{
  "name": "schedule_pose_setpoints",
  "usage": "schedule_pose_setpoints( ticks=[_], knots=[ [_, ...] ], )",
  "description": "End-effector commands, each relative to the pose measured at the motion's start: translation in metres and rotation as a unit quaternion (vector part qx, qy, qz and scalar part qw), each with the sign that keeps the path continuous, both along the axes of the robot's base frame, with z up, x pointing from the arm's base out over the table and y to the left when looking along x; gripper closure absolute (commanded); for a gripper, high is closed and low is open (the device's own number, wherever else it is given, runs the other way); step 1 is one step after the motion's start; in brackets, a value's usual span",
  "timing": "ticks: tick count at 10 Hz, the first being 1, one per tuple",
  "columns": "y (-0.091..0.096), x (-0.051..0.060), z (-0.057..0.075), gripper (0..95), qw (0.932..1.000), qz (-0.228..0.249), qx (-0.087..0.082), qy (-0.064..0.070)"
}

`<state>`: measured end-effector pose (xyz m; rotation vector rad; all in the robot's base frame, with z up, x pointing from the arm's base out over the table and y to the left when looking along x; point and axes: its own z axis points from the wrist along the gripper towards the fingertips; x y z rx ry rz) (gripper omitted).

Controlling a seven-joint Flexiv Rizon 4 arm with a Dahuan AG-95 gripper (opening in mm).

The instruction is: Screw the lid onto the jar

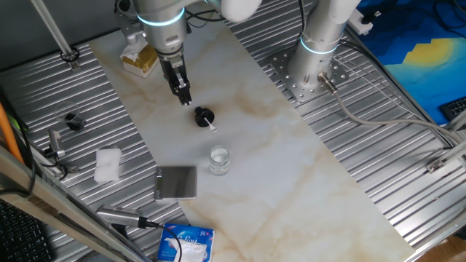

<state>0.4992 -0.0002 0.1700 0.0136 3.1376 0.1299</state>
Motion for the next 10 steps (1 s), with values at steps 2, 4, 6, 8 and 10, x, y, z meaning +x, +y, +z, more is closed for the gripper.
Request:
schedule_pose_setpoints(
  ticks=[2, 4, 6, 8, 10],
  knots=[
    [0.0002, 0.0008, 0.0, 95.0, 0.9719, -0.011, 0.235, 0.002],
    [0.0002, 0.0008, 0.0, 95.0, 0.9736, -0.01, 0.228, 0.001],
    [0.0003, 0.0008, 0.0, 95.0, 0.9776, -0.004, 0.211, -0.001],
    [0.0003, 0.0008, 0.0, 95.0, 0.9788, 0.001, 0.205, -0.004],
    [0.0003, 0.0008, 0.0, 95.0, 0.9807, 0.007, 0.195, -0.006]
  ],
)
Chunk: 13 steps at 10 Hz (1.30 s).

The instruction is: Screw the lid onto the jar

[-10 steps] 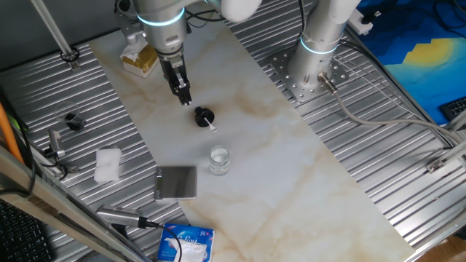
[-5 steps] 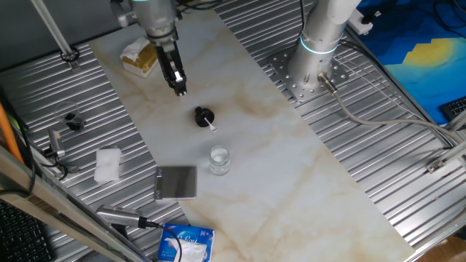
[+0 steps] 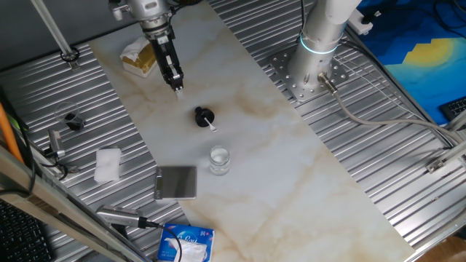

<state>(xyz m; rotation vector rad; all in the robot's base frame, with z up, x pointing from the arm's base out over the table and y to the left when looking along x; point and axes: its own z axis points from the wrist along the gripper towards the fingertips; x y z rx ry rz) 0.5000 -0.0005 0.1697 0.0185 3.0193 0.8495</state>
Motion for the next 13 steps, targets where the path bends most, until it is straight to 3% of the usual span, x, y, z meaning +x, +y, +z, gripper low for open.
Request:
schedule_pose_setpoints(
  ticks=[1, 4, 9, 13],
  knots=[
    [0.0005, 0.0, 0.0003, 95.0, 0.9993, 0.01, -0.036, -0.007],
    [0.0005, 0.0, 0.0003, 95.0, 0.998, 0.026, -0.054, -0.019],
    [0.0005, 0.0, 0.0003, 95.0, 0.9974, 0.032, -0.062, -0.019],
    [0.0005, 0.0, 0.0003, 95.0, 0.9935, 0.085, -0.069, -0.032]
  ],
)
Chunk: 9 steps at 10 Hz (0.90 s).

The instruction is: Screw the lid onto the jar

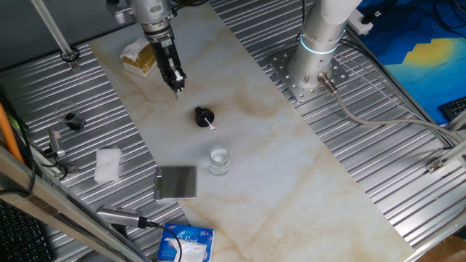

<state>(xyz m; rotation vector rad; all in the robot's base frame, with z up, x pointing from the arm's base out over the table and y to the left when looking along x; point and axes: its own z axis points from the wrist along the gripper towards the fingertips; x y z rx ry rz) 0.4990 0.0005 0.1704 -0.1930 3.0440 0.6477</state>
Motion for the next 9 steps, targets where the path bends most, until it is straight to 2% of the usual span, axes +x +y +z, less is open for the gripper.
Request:
schedule_pose_setpoints(
  ticks=[1, 2, 3, 4, 5, 6, 8, 9],
  knots=[
    [-0.0005, 0.001, -0.0004, 95.0, 0.9999, -0.006, -0.005, 0.007],
    [-0.0005, 0.001, -0.0004, 95.0, 0.9964, -0.078, -0.001, 0.035],
    [-0.0005, 0.001, -0.0007, 95.0, 0.9952, -0.088, 0.001, 0.044],
    [-0.0005, 0.001, -0.0007, 95.0, 0.9935, -0.098, 0.024, 0.054],
    [-0.0005, 0.001, -0.0007, 95.0, 0.9908, -0.107, 0.055, 0.062],
    [-0.0005, 0.001, -0.0007, 95.0, 0.9855, -0.132, 0.073, 0.078],
    [-0.0005, 0.0009, -0.0009, 95.0, 0.9791, -0.168, 0.072, 0.091],
    [-0.0005, 0.0009, -0.001, 95.0, 0.9794, -0.169, 0.068, 0.087]
  ],
)
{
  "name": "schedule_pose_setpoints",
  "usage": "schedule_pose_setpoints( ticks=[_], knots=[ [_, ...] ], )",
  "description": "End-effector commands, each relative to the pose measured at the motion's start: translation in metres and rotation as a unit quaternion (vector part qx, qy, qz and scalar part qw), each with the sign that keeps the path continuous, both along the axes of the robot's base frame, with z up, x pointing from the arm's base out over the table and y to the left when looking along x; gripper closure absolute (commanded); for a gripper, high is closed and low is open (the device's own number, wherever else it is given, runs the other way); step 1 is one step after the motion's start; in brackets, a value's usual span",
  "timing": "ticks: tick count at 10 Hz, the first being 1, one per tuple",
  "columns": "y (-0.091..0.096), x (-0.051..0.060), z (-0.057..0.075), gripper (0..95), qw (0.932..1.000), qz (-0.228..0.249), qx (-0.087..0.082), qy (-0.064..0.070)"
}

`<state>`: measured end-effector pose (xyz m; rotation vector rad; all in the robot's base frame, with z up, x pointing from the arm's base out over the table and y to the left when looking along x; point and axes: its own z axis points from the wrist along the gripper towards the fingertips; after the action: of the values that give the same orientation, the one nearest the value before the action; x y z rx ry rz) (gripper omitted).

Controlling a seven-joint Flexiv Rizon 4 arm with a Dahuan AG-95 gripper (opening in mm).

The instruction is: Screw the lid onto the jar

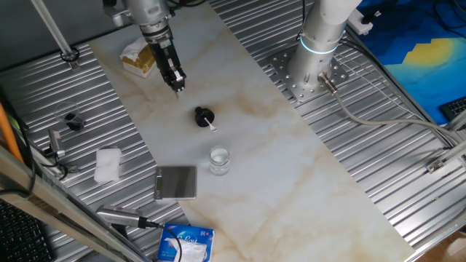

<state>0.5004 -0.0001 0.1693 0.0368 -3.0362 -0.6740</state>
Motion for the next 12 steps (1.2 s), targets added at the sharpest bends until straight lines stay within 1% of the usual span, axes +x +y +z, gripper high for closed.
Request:
schedule_pose_setpoints(
  ticks=[1, 2, 3, 4, 5, 6, 7, 8, 9, 10, 11, 12],
  knots=[
    [0.0, -0.0005, -0.0003, 95.0, 0.9914, -0.112, 0.054, 0.041],
    [0.0, -0.0006, -0.0007, 95.0, 0.9969, -0.057, 0.052, 0.015],
    [0.0, -0.0006, -0.0007, 95.0, 0.998, 0.039, 0.039, -0.03],
    [0.0, -0.0006, -0.0007, 95.0, 0.9942, 0.09, 0.022, -0.054],
    [-0.0001, -0.0007, -0.0007, 95.0, 0.9893, 0.128, 0.011, -0.07],
    [-0.0001, -0.0007, -0.0007, 95.0, 0.9799, 0.175, 0.009, -0.095],
    [-0.0001, -0.0007, -0.0007, 95.0, 0.9672, 0.225, 0.008, -0.118],
    [-0.0002, -0.0007, -0.0008, 95.0, 0.9551, 0.263, 0.01, -0.137],
    [-0.0002, -0.0007, -0.0008, 95.0, 0.9479, 0.281, 0.014, -0.149],
    [-0.0002, -0.0007, -0.0008, 95.0, 0.9426, 0.295, 0.014, -0.156],
    [-0.0002, -0.0007, -0.0008, 95.0, 0.9285, 0.329, 0.014, -0.171],
    [-0.0002, -0.0008, -0.0008, 95.0, 0.9202, 0.348, 0.01, -0.178]
  ],
)
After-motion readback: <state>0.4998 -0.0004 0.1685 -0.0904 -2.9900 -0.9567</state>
